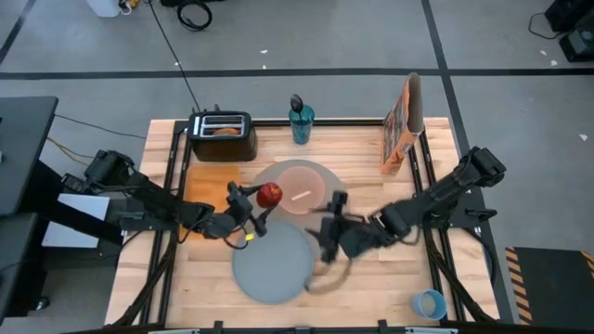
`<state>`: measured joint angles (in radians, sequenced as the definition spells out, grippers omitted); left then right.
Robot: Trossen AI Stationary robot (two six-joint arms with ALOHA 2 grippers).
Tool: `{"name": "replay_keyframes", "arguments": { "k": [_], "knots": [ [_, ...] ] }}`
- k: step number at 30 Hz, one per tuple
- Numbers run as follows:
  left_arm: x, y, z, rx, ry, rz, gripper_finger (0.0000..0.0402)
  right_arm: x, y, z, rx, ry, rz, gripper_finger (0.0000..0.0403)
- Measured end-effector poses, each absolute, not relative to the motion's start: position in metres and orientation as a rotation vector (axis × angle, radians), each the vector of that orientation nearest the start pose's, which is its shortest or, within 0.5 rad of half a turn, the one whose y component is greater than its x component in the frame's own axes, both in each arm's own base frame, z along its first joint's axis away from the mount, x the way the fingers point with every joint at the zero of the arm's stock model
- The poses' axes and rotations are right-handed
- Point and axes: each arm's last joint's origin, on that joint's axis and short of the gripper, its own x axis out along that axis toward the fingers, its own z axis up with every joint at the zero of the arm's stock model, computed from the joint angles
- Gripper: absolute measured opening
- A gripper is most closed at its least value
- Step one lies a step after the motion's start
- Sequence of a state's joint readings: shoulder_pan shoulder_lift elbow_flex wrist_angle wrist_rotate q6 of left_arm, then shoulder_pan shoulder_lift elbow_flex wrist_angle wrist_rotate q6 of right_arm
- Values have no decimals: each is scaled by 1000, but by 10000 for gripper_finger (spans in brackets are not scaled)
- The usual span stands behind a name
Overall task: Arrange a breakfast setting
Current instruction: Put the apple on the gray placemat to the left of the orange bowl
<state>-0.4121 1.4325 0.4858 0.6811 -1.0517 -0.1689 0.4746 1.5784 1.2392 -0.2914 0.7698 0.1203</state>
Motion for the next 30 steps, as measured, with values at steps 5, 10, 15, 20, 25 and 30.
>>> {"name": "replay_keyframes", "arguments": {
  "k": [5,10,15,20,25,30],
  "knots": [
    [239,-96,194,57,64,621,328,343,98,301,-196,398,-347,230],
    [233,-108,212,55,-44,578,328,362,75,316,-151,226,-179,202],
    [227,-113,227,67,-132,562,329,375,70,319,-129,96,-68,180],
    [224,-115,232,72,-166,540,329,382,66,313,-126,83,-69,172],
    [225,-114,232,83,-170,525,329,391,64,303,-111,74,-69,171],
    [225,-114,232,79,-171,538,329,395,63,300,-88,52,-66,159]
  ]
}}
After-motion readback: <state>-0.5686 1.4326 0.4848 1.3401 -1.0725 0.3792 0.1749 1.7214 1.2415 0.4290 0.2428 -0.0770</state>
